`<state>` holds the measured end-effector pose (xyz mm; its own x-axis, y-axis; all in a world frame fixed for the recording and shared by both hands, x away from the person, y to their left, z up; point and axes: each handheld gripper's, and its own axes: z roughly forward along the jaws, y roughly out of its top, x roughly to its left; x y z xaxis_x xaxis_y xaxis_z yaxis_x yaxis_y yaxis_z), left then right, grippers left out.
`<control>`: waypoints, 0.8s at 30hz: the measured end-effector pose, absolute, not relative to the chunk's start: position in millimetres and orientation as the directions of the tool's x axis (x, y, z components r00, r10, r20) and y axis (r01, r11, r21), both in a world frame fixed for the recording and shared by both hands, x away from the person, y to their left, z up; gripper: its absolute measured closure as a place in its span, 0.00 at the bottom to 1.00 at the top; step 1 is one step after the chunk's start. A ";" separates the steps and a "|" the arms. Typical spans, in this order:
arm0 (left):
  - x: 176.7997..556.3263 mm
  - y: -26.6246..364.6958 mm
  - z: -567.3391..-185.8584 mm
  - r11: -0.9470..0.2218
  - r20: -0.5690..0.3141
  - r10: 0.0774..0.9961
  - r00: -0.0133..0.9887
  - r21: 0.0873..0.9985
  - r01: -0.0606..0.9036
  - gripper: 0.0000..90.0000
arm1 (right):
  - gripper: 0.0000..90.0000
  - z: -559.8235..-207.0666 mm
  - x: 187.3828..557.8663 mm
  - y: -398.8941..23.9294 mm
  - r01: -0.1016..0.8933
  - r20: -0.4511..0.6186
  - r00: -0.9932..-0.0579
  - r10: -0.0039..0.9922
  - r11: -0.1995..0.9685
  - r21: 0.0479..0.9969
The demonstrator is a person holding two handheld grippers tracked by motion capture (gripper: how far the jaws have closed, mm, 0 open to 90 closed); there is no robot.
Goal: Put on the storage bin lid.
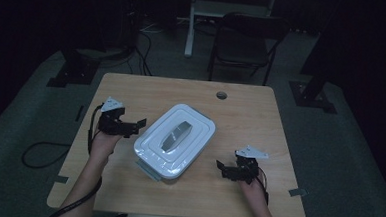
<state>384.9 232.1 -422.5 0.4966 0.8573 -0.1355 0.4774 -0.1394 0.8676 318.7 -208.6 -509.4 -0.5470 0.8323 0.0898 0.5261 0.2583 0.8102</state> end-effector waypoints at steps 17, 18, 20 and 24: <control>399.3 237.7 -474.0 -0.148 -0.083 0.894 0.439 0.873 0.465 0.01 | 0.14 -509.5 318.8 -210.7 0.531 0.136 -0.549 0.825 0.219 0.819; 400.3 236.8 -478.1 -0.154 -0.077 0.896 0.436 0.869 0.470 0.01 | 0.14 -509.4 318.7 -211.1 0.530 0.136 -0.548 0.826 0.217 0.820; 402.0 235.3 -485.0 -0.162 -0.074 0.898 0.434 0.861 0.482 0.01 | 0.14 -509.2 318.5 -211.4 0.528 0.127 -0.538 0.833 0.216 0.822; 402.1 229.5 -495.5 -0.178 -0.075 0.894 0.442 0.846 0.503 0.01 | 0.14 -509.5 319.4 -211.1 0.531 0.146 -0.538 0.830 0.200 0.823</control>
